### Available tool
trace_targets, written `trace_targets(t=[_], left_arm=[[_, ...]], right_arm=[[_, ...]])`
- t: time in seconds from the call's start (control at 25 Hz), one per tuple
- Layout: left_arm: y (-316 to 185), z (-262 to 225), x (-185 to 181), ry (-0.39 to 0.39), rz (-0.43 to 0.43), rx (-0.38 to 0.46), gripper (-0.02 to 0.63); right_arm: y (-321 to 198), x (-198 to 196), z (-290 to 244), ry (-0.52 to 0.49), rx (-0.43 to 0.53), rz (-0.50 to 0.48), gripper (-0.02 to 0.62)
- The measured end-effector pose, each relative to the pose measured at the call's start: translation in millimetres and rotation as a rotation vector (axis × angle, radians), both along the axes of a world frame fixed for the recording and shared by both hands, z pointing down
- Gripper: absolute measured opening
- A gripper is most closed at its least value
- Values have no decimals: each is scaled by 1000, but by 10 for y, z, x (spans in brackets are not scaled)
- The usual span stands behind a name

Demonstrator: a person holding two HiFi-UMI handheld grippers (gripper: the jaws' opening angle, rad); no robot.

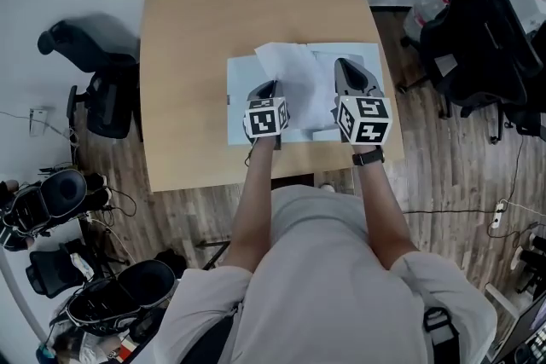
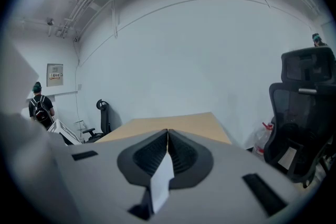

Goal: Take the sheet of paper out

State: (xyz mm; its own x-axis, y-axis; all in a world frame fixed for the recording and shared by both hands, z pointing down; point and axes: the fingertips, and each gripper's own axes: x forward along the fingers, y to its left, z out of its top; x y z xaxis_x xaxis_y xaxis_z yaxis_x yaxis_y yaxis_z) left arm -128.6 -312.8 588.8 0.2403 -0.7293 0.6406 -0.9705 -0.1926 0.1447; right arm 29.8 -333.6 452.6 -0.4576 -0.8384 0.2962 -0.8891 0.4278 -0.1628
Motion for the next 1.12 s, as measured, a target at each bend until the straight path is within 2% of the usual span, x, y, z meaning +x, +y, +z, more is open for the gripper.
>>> trace_targets(t=[0.6,0.8,1.12], left_arm=[[309,-1579,40,-9,10,360,12],[535,-2109,101,1,4,484,12],[1041,-2475,450,-24,40,613,11]], right_arm=[[621,75,-786,-20,195,-21,12],[931,40,-1041,52,281,-34,12],[1344,294,-1222,50,328,6,12]])
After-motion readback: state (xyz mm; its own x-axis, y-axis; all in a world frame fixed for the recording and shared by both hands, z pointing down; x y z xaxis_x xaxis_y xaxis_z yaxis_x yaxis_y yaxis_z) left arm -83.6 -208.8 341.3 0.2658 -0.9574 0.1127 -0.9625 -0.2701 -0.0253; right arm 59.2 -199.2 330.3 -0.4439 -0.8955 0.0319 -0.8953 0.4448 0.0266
